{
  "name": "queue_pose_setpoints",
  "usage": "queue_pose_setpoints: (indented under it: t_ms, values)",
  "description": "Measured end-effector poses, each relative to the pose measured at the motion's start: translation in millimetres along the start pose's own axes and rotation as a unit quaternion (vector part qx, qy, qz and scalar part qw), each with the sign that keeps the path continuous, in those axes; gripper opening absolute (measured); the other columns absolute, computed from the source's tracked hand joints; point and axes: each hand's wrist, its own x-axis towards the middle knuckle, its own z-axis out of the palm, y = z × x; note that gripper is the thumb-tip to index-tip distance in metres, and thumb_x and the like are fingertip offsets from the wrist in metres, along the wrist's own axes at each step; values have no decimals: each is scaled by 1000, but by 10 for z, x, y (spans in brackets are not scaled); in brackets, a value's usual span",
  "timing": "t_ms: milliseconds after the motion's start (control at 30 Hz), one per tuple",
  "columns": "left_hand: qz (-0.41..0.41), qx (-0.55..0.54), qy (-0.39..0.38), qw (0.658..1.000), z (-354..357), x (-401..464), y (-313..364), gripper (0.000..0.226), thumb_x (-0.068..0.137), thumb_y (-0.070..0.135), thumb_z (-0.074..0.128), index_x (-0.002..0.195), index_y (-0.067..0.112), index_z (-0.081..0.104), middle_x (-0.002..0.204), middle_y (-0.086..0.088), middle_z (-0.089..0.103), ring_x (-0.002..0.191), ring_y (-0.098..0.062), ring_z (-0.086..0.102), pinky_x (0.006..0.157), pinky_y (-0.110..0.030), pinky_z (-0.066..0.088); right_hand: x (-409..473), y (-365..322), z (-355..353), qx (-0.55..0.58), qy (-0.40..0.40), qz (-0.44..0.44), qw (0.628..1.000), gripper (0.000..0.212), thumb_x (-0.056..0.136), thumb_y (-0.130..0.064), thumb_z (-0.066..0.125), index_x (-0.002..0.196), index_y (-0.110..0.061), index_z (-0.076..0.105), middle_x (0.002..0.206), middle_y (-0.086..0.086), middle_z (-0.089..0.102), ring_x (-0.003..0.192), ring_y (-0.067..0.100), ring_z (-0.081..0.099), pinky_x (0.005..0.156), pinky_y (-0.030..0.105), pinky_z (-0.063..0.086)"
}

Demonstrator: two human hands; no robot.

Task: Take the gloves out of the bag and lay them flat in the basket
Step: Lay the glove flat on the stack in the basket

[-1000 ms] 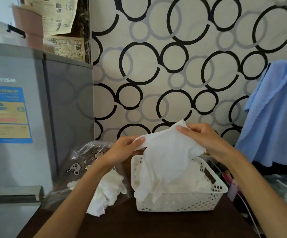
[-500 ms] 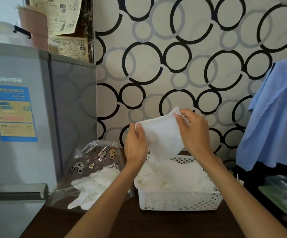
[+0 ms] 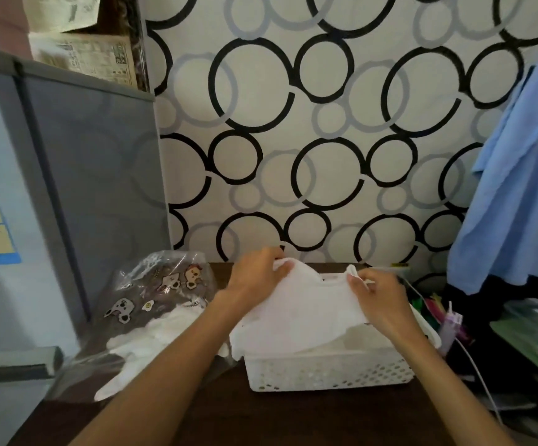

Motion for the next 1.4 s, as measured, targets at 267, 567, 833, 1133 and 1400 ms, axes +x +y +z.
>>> queue_pose_setpoints:
  t_ms: [267,567,833,1133,1400]
  values:
    - [10,121,33,992,372,247,94,35,91,54,52,111,26,58,106,2,67,99,-18,60,72,-27,37,131,240,-178,-228,30,-23,973,27,98,-33,44,108,-17,64,102,9,67,92,30,61,70,33,42]
    - [123,-3,45,991,74,22,-4,34,98,46,41,115,25,61,118,8,61,112,-12,54,90,-33,47,111,206,-285,-284,27,-38,958,37,92,-31,57,128,-23,50,123,3,56,118,24,48,85,32,41]
    - [102,229,-323,913,34,-294,-199,97,78,83,30,152,32,-9,160,9,-11,148,-15,-9,120,-42,-5,11,273,-164,-327,-315,21,891,78,88,-66,41,150,-34,8,157,0,2,145,27,-2,116,44,10]
    - [66,269,-306,911,162,-356,-141,95,80,82,24,152,29,-7,161,6,-8,148,-20,-7,118,-50,-11,204,391,-150,-306,-342,5,889,88,80,-67,54,150,-35,12,158,-5,1,146,23,-2,117,44,7]
    - [8,-69,-81,994,-490,-610,-458,57,85,68,39,123,30,57,124,10,58,118,-13,53,101,-38,44,9,112,-212,-273,-97,-134,948,35,88,-45,59,121,-34,57,129,-9,53,126,14,40,105,33,29]
